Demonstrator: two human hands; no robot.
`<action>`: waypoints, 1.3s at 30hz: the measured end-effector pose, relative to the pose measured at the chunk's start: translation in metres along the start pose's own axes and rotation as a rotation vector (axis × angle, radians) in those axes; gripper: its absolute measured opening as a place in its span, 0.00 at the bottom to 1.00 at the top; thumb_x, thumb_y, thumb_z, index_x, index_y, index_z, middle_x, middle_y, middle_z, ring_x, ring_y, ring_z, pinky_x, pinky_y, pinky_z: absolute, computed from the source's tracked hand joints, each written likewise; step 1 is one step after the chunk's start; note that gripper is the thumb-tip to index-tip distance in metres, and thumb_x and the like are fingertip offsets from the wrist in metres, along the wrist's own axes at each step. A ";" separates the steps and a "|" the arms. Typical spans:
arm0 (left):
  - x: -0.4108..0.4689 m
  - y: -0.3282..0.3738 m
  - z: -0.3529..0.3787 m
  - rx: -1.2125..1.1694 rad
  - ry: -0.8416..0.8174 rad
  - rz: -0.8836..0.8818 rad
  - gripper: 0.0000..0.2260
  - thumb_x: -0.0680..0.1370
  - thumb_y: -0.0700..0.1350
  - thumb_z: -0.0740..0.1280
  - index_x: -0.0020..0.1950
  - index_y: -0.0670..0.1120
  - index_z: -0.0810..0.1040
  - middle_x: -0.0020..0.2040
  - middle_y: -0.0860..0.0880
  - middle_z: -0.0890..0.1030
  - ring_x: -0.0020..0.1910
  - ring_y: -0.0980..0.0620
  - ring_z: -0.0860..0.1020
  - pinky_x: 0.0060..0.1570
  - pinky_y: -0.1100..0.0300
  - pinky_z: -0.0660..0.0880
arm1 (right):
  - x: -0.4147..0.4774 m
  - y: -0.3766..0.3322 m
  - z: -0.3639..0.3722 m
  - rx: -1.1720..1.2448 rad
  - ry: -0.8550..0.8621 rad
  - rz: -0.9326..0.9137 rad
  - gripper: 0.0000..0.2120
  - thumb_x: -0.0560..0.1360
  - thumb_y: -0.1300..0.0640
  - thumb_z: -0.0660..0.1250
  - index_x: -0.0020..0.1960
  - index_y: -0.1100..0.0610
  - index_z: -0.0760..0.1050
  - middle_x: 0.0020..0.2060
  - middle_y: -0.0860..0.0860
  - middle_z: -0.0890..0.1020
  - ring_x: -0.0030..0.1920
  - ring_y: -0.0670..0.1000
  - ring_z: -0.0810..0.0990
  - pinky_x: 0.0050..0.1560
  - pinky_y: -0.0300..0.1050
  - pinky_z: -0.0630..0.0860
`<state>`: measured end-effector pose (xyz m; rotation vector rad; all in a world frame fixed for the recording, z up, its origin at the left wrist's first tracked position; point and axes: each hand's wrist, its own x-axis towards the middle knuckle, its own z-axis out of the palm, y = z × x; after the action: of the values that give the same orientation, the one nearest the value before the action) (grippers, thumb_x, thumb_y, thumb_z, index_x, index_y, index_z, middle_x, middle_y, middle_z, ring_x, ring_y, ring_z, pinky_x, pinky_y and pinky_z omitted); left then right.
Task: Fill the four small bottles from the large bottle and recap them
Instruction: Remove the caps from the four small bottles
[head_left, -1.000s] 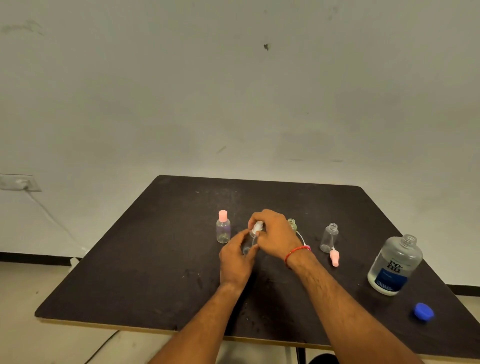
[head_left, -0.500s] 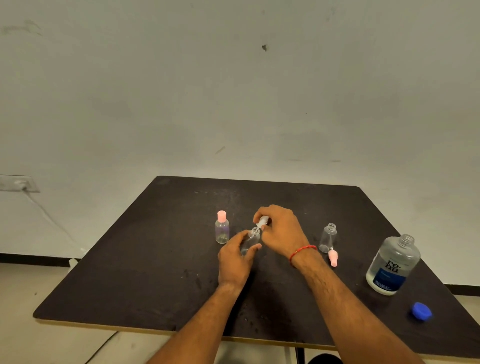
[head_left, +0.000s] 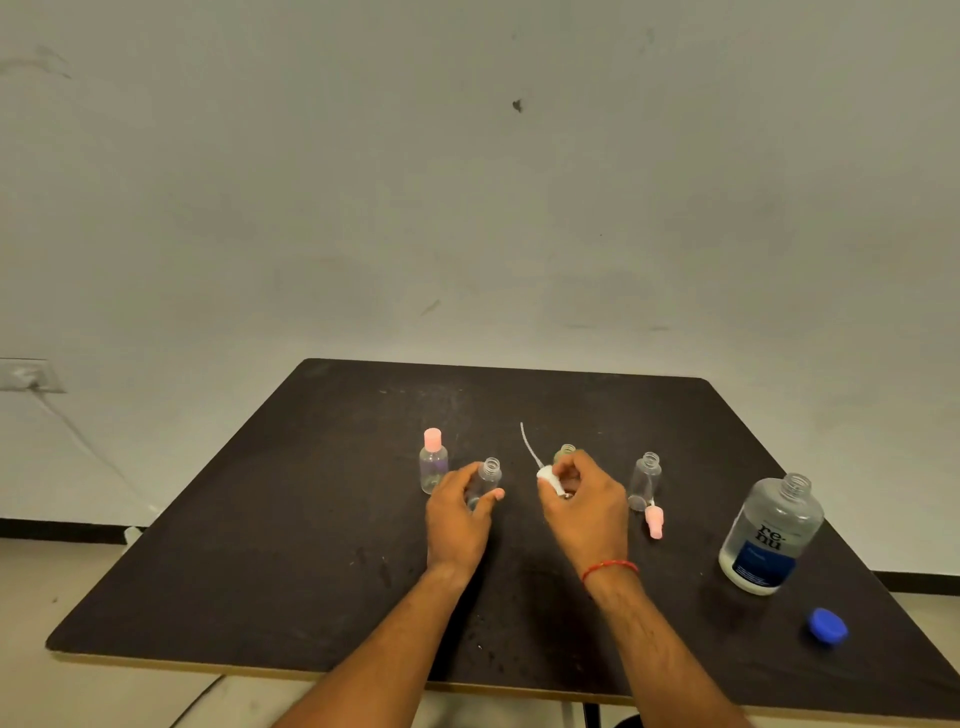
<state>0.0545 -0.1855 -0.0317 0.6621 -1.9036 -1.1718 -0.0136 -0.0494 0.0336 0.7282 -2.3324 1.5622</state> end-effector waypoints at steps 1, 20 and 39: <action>0.002 -0.001 0.001 0.019 0.004 0.000 0.15 0.74 0.42 0.78 0.59 0.51 0.83 0.49 0.60 0.81 0.52 0.62 0.80 0.54 0.69 0.74 | -0.004 0.006 0.006 -0.028 -0.005 0.020 0.07 0.71 0.54 0.73 0.39 0.49 0.74 0.33 0.43 0.80 0.34 0.41 0.80 0.39 0.43 0.79; 0.031 -0.015 0.025 0.086 -0.043 -0.069 0.14 0.75 0.47 0.77 0.58 0.47 0.82 0.49 0.52 0.83 0.50 0.55 0.81 0.52 0.59 0.79 | -0.011 0.044 0.053 -0.237 -0.136 0.012 0.03 0.72 0.52 0.68 0.45 0.50 0.77 0.38 0.51 0.80 0.37 0.50 0.79 0.40 0.49 0.79; 0.028 -0.012 0.024 0.132 -0.042 -0.084 0.15 0.74 0.45 0.78 0.59 0.47 0.81 0.50 0.53 0.83 0.50 0.56 0.81 0.53 0.60 0.80 | -0.011 0.049 0.056 -0.289 -0.142 -0.006 0.05 0.72 0.51 0.68 0.43 0.51 0.75 0.34 0.49 0.78 0.35 0.49 0.78 0.38 0.48 0.78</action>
<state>0.0192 -0.2007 -0.0391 0.8017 -2.0185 -1.1269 -0.0261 -0.0832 -0.0326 0.7945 -2.5807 1.1674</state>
